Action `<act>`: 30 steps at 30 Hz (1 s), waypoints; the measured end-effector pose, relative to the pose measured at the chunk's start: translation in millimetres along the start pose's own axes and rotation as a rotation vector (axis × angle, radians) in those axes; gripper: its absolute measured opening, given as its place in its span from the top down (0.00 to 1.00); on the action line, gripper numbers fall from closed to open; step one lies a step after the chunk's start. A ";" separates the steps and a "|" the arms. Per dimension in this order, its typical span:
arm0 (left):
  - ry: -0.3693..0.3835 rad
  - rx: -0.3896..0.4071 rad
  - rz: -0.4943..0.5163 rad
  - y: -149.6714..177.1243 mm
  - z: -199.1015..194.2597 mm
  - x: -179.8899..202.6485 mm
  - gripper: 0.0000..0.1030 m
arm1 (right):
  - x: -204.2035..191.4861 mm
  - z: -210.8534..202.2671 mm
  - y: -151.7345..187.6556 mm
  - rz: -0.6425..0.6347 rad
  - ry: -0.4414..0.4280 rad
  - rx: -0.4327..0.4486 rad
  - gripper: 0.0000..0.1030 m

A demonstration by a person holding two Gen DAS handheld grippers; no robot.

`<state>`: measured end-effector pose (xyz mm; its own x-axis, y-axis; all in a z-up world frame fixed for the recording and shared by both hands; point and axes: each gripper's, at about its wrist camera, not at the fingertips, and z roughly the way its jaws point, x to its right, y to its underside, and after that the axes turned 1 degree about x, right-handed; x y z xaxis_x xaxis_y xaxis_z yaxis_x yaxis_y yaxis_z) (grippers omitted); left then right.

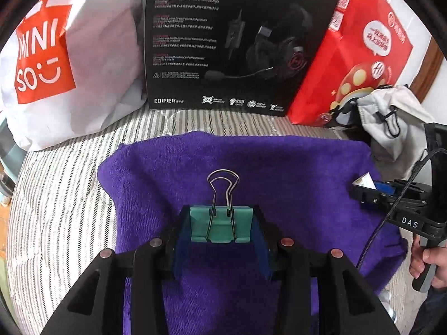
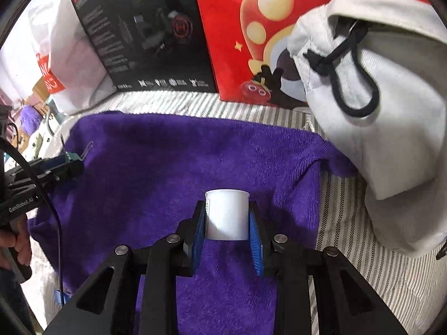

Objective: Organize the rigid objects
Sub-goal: 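Carry the clip onto the purple towel and release while the right tool sets the tape roll there, then grasp the blue-capped pink tube with the left tool while the right tool grasps the white balm bottle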

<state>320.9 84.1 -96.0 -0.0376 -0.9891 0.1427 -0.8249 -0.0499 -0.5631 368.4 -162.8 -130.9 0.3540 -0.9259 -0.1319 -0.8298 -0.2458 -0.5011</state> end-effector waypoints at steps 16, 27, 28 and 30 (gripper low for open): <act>-0.106 -0.061 0.092 18.9 18.0 21.3 0.33 | -3.5 -19.2 23.0 -0.029 -0.022 -0.005 0.43; -0.082 0.042 0.035 59.0 -71.6 38.5 0.29 | -9.8 -133.5 92.2 -0.004 -0.062 0.110 0.25; -0.075 0.046 0.048 66.2 -79.2 42.1 0.29 | -8.8 -141.1 100.4 0.002 -0.078 0.115 0.25; -0.066 0.059 0.072 83.3 -95.1 47.4 0.29 | -10.2 -147.3 113.9 0.022 -0.093 0.102 0.25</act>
<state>196.8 46.3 -58.8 -0.0570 -0.9972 0.0477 -0.7869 0.0155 -0.6169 206.7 -223.6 -60.6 0.3782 -0.8991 -0.2202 -0.7914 -0.1907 -0.5808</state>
